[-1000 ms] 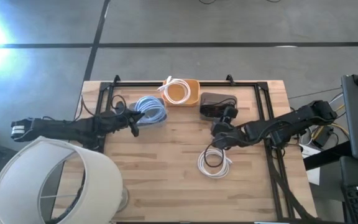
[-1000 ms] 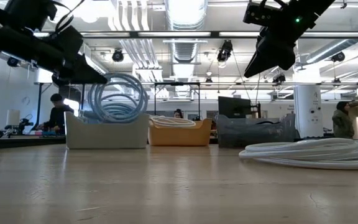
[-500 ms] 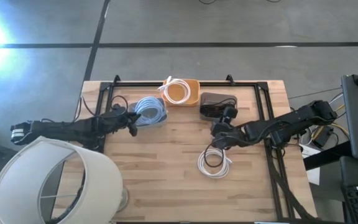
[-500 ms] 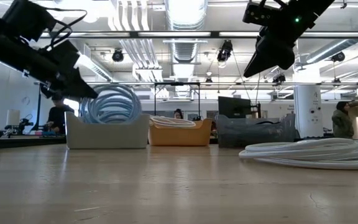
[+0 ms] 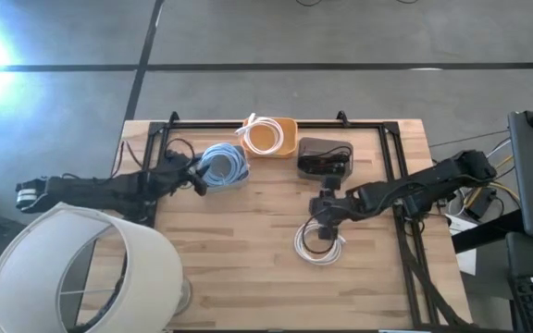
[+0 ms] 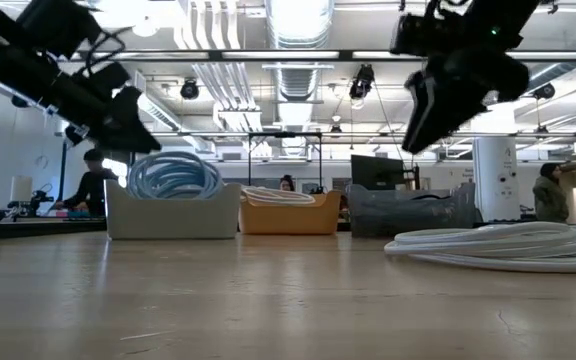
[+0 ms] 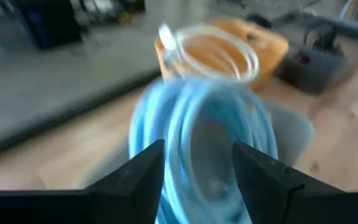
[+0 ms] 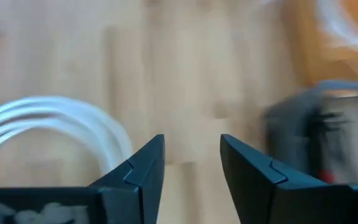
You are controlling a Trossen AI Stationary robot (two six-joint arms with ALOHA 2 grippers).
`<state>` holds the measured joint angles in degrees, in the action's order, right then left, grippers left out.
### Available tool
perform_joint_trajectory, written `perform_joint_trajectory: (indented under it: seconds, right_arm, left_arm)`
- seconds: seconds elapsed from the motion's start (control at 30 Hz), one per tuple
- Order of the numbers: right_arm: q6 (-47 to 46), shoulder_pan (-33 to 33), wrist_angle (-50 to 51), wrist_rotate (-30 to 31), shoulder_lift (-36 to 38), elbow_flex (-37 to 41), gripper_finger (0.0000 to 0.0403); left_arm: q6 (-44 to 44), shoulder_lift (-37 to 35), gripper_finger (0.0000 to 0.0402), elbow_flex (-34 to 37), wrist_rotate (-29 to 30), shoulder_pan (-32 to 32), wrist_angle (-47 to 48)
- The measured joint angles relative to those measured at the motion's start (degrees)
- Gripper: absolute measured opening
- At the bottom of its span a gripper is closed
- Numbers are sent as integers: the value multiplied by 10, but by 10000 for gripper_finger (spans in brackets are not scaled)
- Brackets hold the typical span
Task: Pick & Place USB Port
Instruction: Put the light blue hdmi cable into the gray bin, then put the white hdmi cable into the yellow bin
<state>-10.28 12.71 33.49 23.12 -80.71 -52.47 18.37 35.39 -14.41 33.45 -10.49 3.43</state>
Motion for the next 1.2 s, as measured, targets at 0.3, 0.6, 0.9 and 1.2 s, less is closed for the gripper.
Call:
perform_joint_trajectory:
  seconds: [0.3, 0.6, 0.9, 1.2]
  right_arm:
    - [-27, 4, 7, -83, -92, 0, 180]
    - [-71, 4, 6, -166, -168, 0, 178]
    - [-58, 5, 3, -104, -188, -1, 151]
    - [-13, 2, 4, -48, -175, 2, 25]
  left_arm:
    - [-77, 0, 208, -66, 36, 1, 0]
    - [-77, 3, 209, -66, 35, 1, 1]
    - [-74, 14, 208, -60, 32, 1, 0]
    - [-76, 25, 203, -60, -15, 1, -16]
